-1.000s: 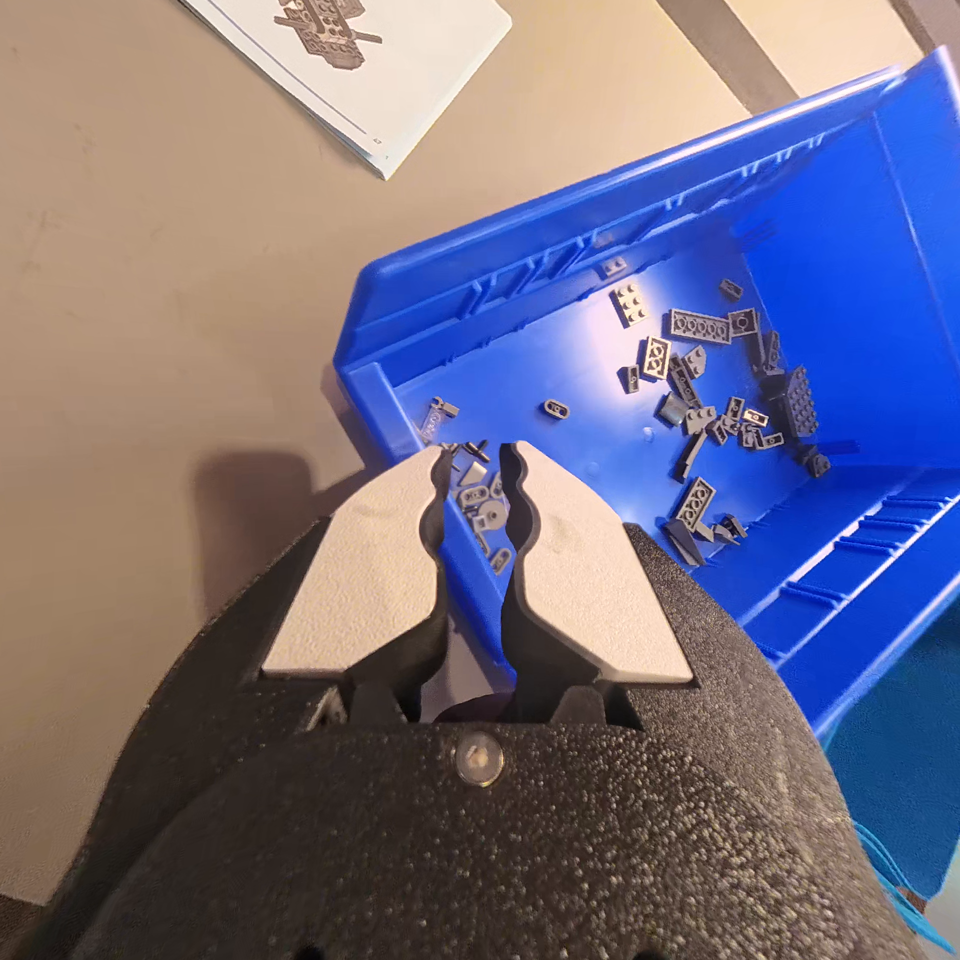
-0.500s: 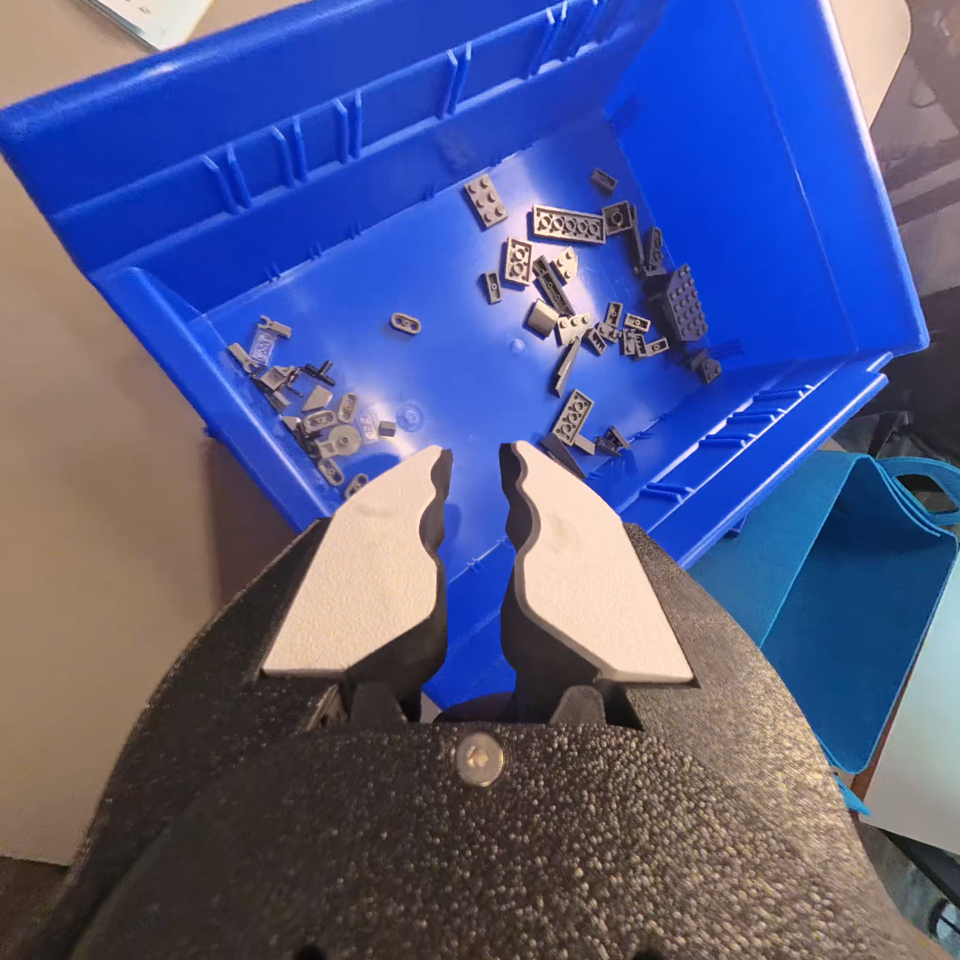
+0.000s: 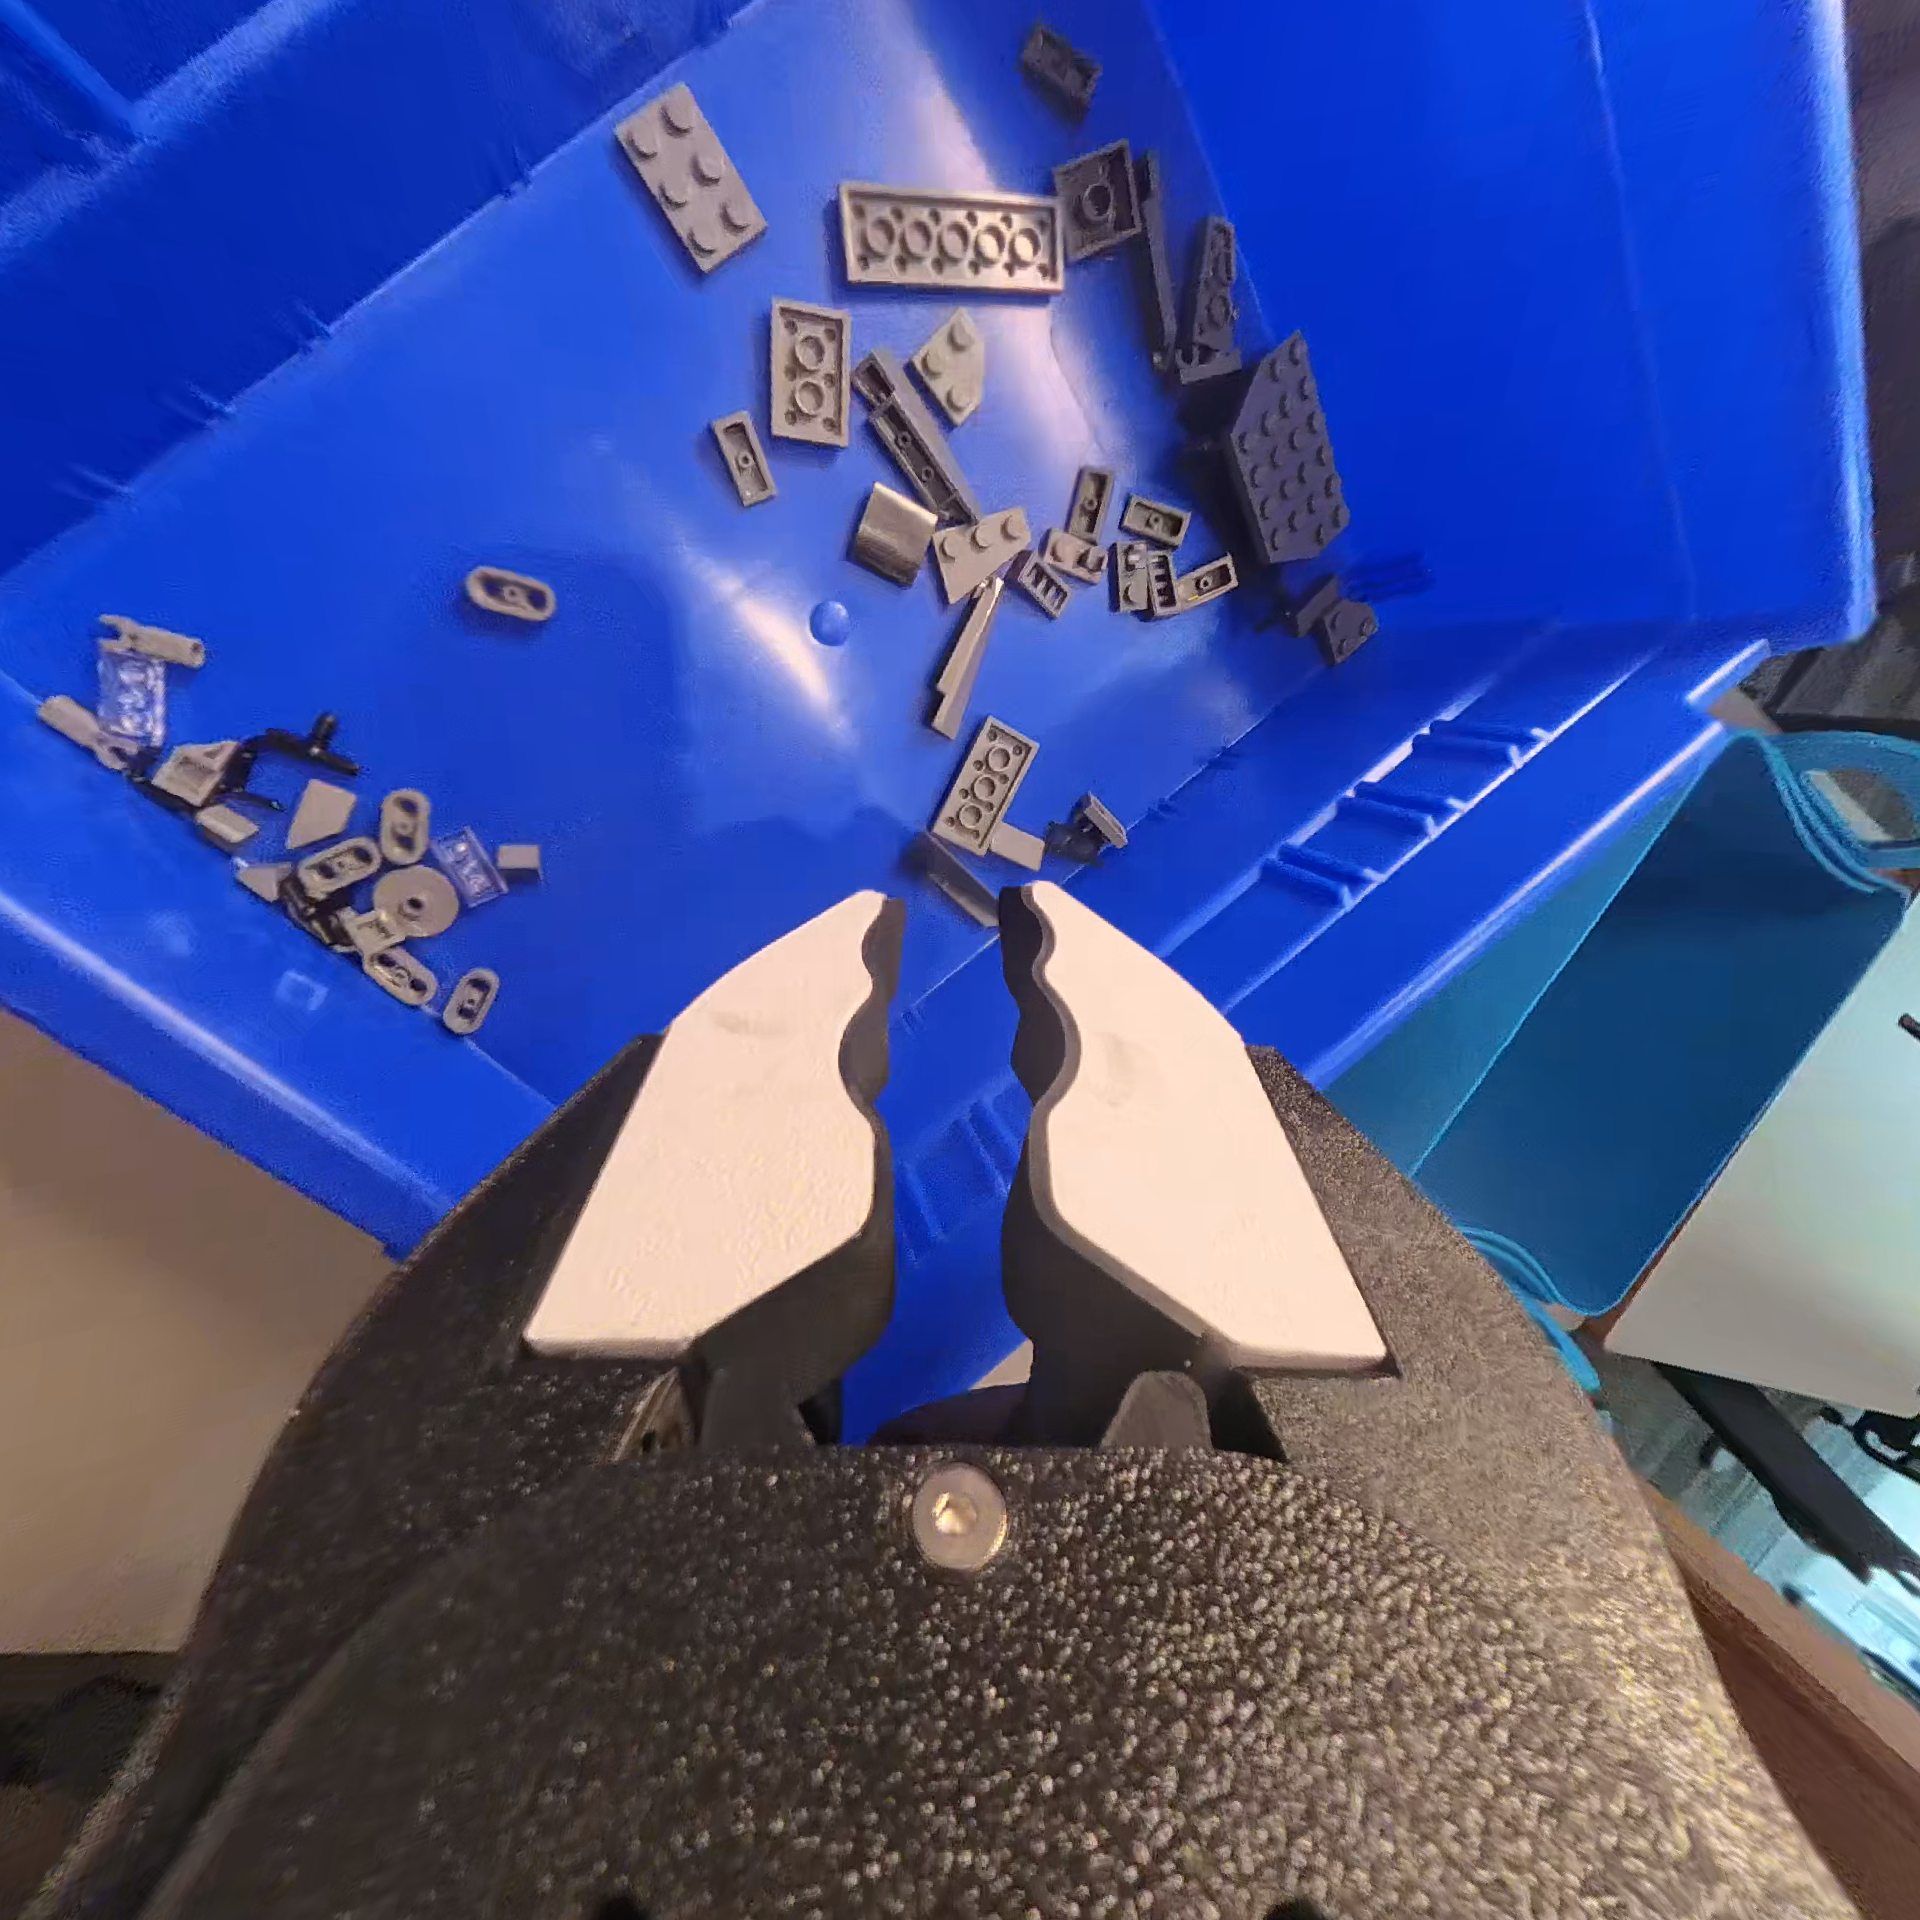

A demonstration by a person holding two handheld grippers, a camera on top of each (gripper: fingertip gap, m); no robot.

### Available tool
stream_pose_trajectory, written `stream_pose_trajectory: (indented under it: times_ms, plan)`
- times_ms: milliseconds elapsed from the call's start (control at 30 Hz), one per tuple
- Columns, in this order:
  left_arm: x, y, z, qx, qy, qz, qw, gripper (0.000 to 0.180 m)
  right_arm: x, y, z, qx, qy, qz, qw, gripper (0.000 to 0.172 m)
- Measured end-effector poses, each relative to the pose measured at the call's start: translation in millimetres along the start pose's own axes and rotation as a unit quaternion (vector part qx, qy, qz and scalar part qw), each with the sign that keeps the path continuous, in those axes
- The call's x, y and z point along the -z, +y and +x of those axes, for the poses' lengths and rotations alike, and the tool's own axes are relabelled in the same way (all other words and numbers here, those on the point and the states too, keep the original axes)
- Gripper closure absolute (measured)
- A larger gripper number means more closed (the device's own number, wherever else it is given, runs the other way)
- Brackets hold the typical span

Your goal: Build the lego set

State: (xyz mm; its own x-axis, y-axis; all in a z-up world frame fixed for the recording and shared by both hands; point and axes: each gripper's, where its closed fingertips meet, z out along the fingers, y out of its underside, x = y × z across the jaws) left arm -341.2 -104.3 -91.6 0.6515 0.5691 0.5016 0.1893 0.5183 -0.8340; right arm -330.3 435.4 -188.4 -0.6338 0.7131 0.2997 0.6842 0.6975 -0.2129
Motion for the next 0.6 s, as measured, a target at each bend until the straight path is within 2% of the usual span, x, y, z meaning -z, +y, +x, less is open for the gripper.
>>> stream_pose_trajectory:
  times_ms: [300, 600]
  plan:
    - [4.0, -4.4, 0.8, -0.002, 0.0, 0.007, 1.0, 0.137, -58.4, 3.7, 11.7, -0.018, -0.063, -0.183, 0.981, 0.151]
    - [7.1, -9.6, -0.5, 0.001, 0.002, 0.016, 1.0, 0.137, -66.8, 6.7, 11.1, -0.026, -0.098, -0.226, 0.969, 0.149]
